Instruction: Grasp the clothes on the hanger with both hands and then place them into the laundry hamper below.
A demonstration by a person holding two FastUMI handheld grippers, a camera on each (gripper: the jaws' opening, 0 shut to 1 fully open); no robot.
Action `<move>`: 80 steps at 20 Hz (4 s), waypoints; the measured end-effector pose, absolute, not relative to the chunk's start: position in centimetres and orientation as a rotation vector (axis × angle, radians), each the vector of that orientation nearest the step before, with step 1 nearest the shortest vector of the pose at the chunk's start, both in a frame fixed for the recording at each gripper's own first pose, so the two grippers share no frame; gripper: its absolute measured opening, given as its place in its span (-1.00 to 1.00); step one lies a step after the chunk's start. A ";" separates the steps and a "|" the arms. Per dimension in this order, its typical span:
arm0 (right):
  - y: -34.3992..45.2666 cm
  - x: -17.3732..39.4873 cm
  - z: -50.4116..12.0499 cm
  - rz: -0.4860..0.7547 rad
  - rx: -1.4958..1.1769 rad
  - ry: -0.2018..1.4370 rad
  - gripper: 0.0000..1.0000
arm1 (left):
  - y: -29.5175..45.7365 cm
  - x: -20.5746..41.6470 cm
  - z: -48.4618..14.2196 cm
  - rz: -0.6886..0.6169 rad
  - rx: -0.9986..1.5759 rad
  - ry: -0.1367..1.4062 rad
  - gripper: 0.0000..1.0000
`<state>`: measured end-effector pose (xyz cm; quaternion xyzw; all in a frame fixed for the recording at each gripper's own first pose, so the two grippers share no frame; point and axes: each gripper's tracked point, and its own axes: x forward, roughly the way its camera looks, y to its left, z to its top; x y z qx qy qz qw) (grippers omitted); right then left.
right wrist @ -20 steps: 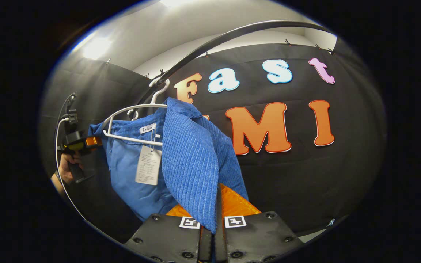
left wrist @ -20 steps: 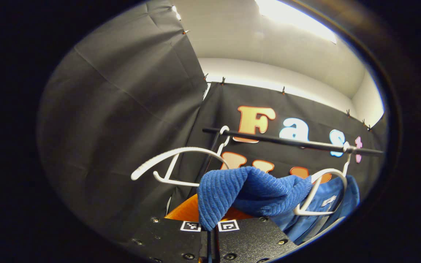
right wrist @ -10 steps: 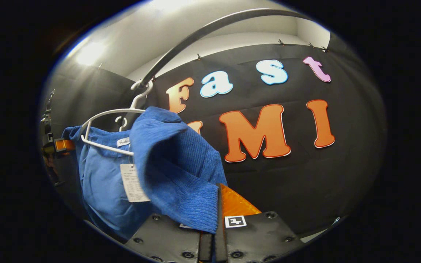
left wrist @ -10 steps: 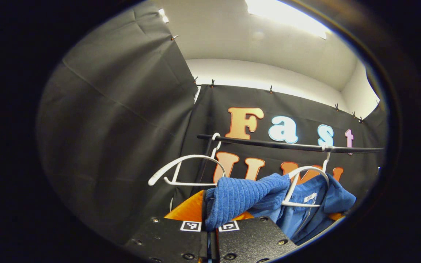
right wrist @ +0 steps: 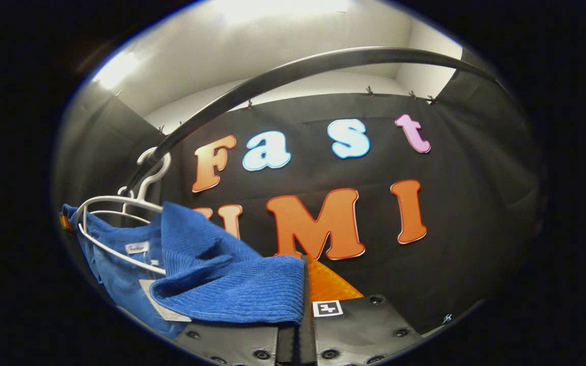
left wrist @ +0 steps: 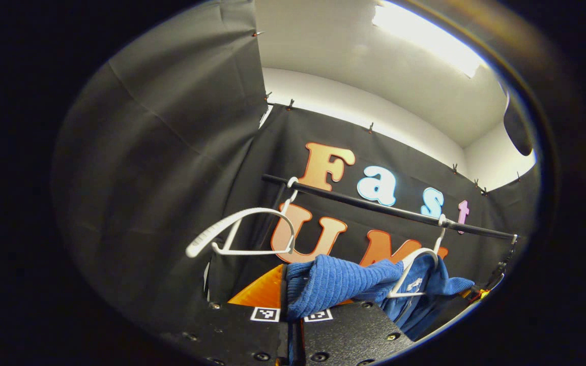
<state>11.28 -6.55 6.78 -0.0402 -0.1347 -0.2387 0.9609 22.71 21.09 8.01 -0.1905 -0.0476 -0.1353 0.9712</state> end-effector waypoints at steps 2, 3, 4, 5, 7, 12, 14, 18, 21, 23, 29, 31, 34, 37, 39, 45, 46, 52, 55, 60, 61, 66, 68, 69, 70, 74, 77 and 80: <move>-8.2 10.9 7.5 -0.509 -0.037 -0.288 -0.70 | 22.1 23.1 9.2 -0.248 -0.406 -0.118 -0.89; -9.2 10.7 7.5 -0.518 -0.031 -0.286 -0.71 | 22.3 23.1 9.7 -0.246 -0.425 -0.123 -0.89; -10.1 10.7 7.4 -0.531 -0.028 -0.278 -0.70 | 22.4 23.1 10.0 -0.242 -0.439 -0.130 -0.91; -11.0 11.2 6.8 -0.539 -0.019 -0.255 -0.70 | 22.4 23.4 10.3 -0.240 -0.437 -0.143 -0.91; -11.8 12.4 4.8 -0.538 0.011 -0.185 -0.70 | 21.4 23.3 10.6 -0.261 -0.426 -0.142 -0.91; -12.2 16.5 -3.1 -0.508 0.013 0.005 -0.70 | 23.5 24.4 5.8 -0.190 -0.426 -0.037 -0.89; -11.5 17.4 -6.3 -0.491 0.005 0.079 -0.88 | 25.2 24.6 2.1 -0.126 -0.376 0.019 -0.88; -11.9 18.2 -8.7 -0.502 -0.007 0.160 -0.79 | 25.9 22.5 -3.1 -0.106 -0.242 0.096 -0.89; -15.7 17.3 -10.2 -0.613 0.027 0.201 -0.79 | 24.3 21.1 -5.2 -0.160 -0.216 0.128 -0.89; -16.8 16.1 -11.1 -0.647 0.069 0.197 -0.79 | 23.7 20.8 -6.3 -0.186 -0.218 0.148 -0.89; -12.5 12.8 -13.4 -0.536 -0.072 0.269 -0.70 | 21.5 18.4 -10.0 -0.184 -0.190 0.233 -0.89; -10.8 12.2 -13.2 -0.461 -0.106 0.281 -0.71 | 20.9 17.2 -10.4 -0.160 -0.156 0.246 -0.89; -7.5 12.3 -12.2 -0.327 -0.133 0.275 -0.71 | 17.7 15.4 -11.0 -0.152 -0.133 0.252 -0.89; -3.8 12.3 -11.7 -0.202 -0.129 0.254 -0.71 | 12.0 14.3 -11.9 -0.220 -0.130 0.279 -0.89; -2.0 12.3 -12.3 -0.140 -0.114 0.252 -0.71 | 7.4 14.3 -12.4 -0.281 -0.146 0.293 -0.91; -0.7 10.6 -21.8 -0.112 -0.007 0.409 -0.70 | -5.7 13.6 -21.3 -0.468 -0.208 0.484 -0.89; -1.1 9.9 -24.1 -0.129 -0.004 0.463 -0.68 | -6.4 13.2 -24.3 -0.480 -0.204 0.543 -0.89; -1.9 4.8 -36.5 -0.183 0.048 0.756 -0.70 | -9.6 6.0 -37.6 -0.559 -0.089 0.850 -0.89; -1.6 2.1 -41.3 -0.213 0.091 0.878 -0.70 | -9.3 1.4 -43.1 -0.587 -0.062 1.018 -0.88; -2.3 -0.1 -46.2 -0.240 0.137 0.976 -0.67 | -6.5 -2.2 -47.4 -0.533 -0.061 1.184 -0.63; -2.3 -0.3 -46.8 -0.238 0.138 0.987 -0.61 | -5.8 -2.5 -47.3 -0.522 -0.062 1.189 -0.54; -2.5 -0.7 -47.2 -0.259 0.116 0.985 0.27 | -2.4 -2.9 -47.4 -0.465 0.017 1.194 0.34; -2.6 -1.4 -47.1 -0.285 0.128 0.983 0.74 | -1.1 -3.4 -47.3 -0.446 0.030 1.203 0.95; -2.4 -1.8 -47.1 -0.287 0.153 0.982 0.97 | -0.7 -3.4 -47.2 -0.440 0.026 1.203 0.94; -2.0 -2.3 -46.7 -0.291 0.171 0.981 0.97 | -0.2 -3.3 -47.0 -0.435 0.022 1.192 0.94; -2.3 -3.7 -45.0 -0.330 0.147 0.933 0.97 | 0.6 -2.9 -43.8 -0.462 0.016 1.106 0.94; -1.4 -3.4 -41.7 -0.362 0.144 0.861 0.97 | 0.6 -2.3 -41.7 -0.512 0.017 1.048 0.94; -1.5 -2.5 -36.7 -0.408 0.116 0.746 0.97 | 0.9 -1.7 -39.1 -0.556 0.033 1.006 0.94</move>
